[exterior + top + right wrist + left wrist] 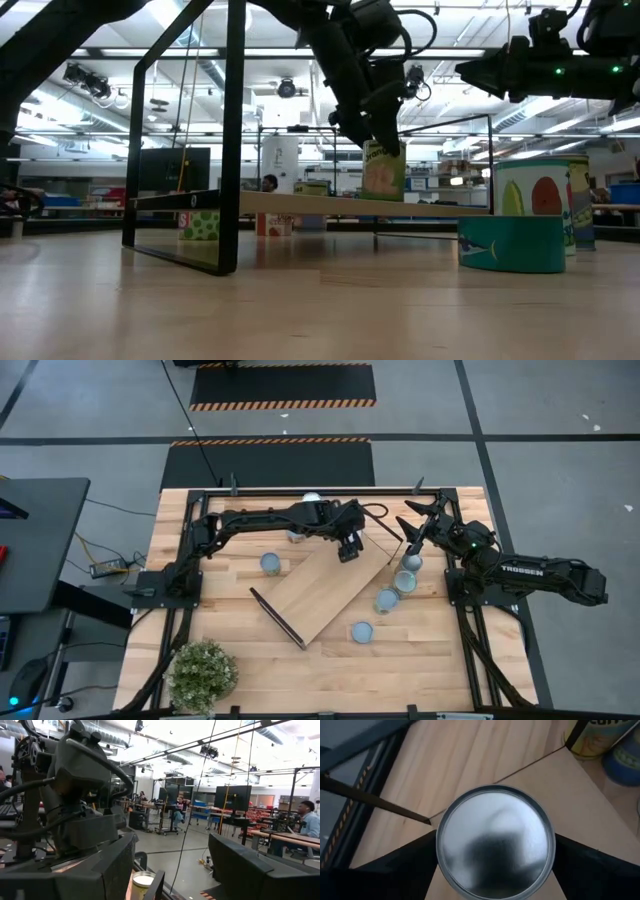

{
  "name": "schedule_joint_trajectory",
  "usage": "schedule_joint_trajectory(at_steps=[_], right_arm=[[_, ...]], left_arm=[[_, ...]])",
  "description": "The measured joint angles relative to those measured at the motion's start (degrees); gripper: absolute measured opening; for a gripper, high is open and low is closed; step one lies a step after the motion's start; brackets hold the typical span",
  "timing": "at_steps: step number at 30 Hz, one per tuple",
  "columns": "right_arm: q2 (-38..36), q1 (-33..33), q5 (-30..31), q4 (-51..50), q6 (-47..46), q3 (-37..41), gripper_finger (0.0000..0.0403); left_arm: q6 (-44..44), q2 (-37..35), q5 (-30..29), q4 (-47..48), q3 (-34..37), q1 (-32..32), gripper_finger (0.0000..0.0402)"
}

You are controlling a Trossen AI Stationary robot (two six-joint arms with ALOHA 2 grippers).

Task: Pick and place cans onto a shelf
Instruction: Put the left green fruit can on the shelf

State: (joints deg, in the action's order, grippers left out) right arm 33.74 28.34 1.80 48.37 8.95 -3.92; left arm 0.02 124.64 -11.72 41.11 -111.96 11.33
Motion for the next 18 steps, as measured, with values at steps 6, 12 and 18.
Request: schedule_joint_trajectory(at_steps=[6, 12, 18], right_arm=[[0.0, 0.0, 0.6, 0.6, 0.5, 0.0, 0.0261], [0.0, 0.0, 1.3, 0.7, 0.6, 0.0, 0.0261], [0.0, 0.0, 1.3, 0.7, 0.7, 0.0, 0.0261]], left_arm=[[2.1, 0.0, -0.1, 0.8, -0.1, -0.1, 0.0356], [1.3, 0.0, -0.1, 0.7, -0.1, 0.0, 0.0355], [0.3, 0.0, -0.1, 0.7, -0.1, 0.0, 0.0355]])
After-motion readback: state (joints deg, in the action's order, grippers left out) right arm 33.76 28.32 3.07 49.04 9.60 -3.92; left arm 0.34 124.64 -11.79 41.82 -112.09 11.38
